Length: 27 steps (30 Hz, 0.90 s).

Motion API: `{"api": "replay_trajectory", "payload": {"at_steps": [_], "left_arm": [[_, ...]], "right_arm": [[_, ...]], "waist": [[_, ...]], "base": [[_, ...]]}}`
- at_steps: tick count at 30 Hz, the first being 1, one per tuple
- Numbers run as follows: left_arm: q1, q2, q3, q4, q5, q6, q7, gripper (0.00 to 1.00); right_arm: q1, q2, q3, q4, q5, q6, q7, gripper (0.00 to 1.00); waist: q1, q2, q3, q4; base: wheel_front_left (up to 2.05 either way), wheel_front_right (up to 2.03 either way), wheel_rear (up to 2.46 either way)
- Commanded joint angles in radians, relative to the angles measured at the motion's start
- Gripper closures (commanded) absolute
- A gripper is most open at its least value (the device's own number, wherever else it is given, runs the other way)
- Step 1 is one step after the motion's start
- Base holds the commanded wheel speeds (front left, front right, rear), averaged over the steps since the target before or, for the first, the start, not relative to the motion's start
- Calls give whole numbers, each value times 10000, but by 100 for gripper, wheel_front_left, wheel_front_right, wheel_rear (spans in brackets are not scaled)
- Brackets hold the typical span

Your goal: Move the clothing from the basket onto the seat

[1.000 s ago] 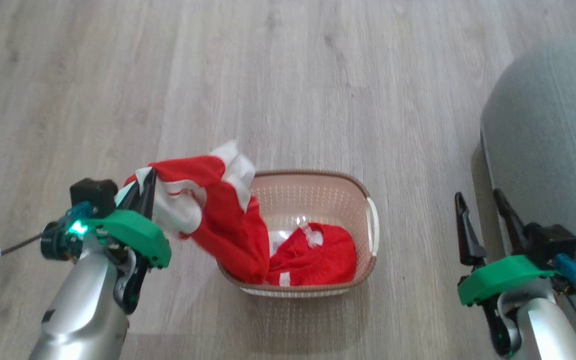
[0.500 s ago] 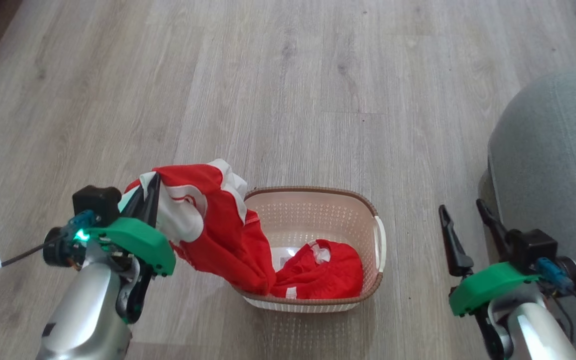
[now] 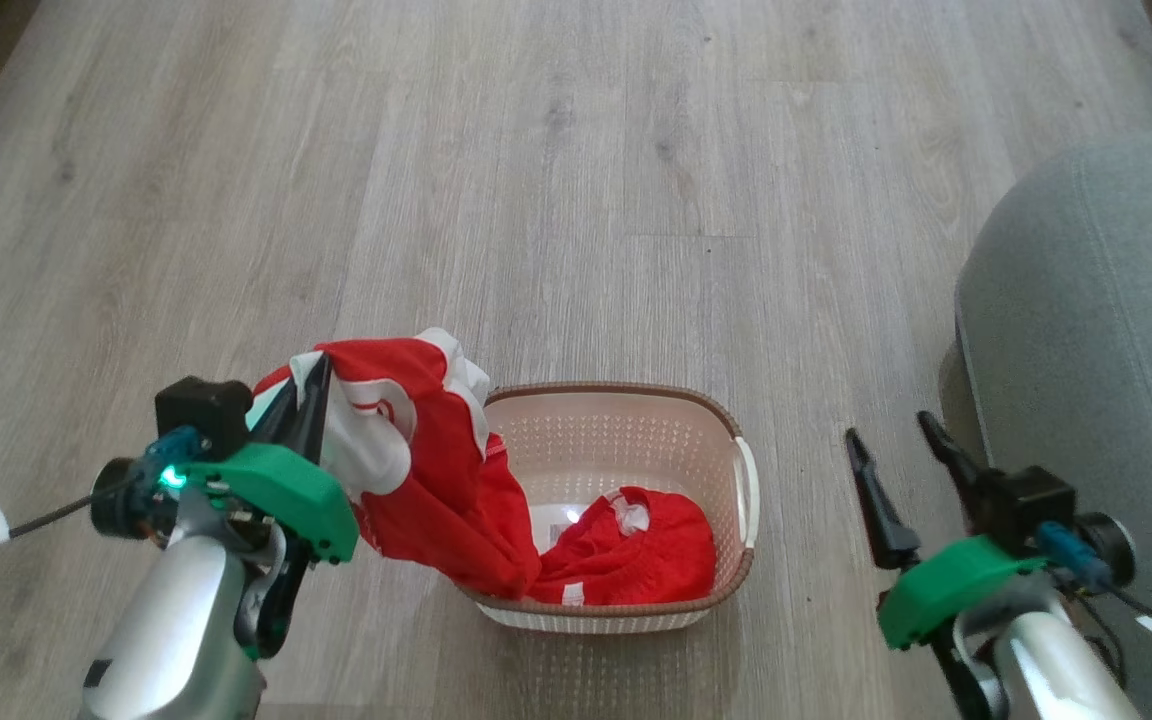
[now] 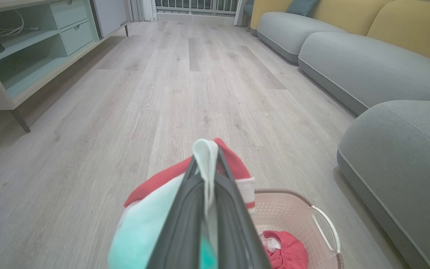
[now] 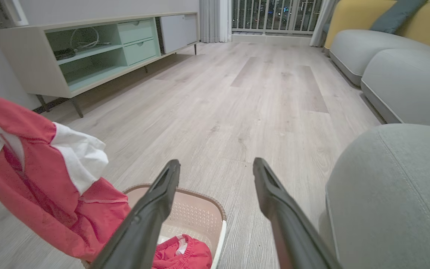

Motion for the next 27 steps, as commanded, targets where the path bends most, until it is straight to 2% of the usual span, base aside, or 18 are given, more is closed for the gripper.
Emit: {"api": "replay_trajectory", "payload": {"at_steps": [1,6,13,18,22,27], "left_arm": [[-375,331,337,-451,-86,21,-19,100],[-578,219,21,-884,-57,-138,222,100],[-1028,-139,-889,-1488,91,-563,831,100],[-1323,-535,-1494,-1807,107,-725,1207,100],[-1532,-837,-2004,-2007,101,-835,1379,100],[-1763,-1119,-2599,-2317,-5,-928,1571,100]], "right_arm": [[-350,-135,321,-236,24,-2,-67,0],[-878,-280,1435,-157,39,-2,-67,0],[-2549,-613,4778,331,812,-2,-67,0],[-3759,-790,6537,617,1607,-2,-67,0],[-4437,-896,7457,908,2064,-2,-67,0],[-4979,-1043,7984,1284,2132,-2,-67,0]], "waist": [[1,-1,2,-20],[1,-1,11,-61],[1,-1,-71,-136],[1,-1,-169,-75],[1,-1,-234,18],[1,-1,-244,109]], "base": [[0,0,0],[0,0,0],[0,0,0],[0,0,0],[0,0,0],[0,0,0]]}}
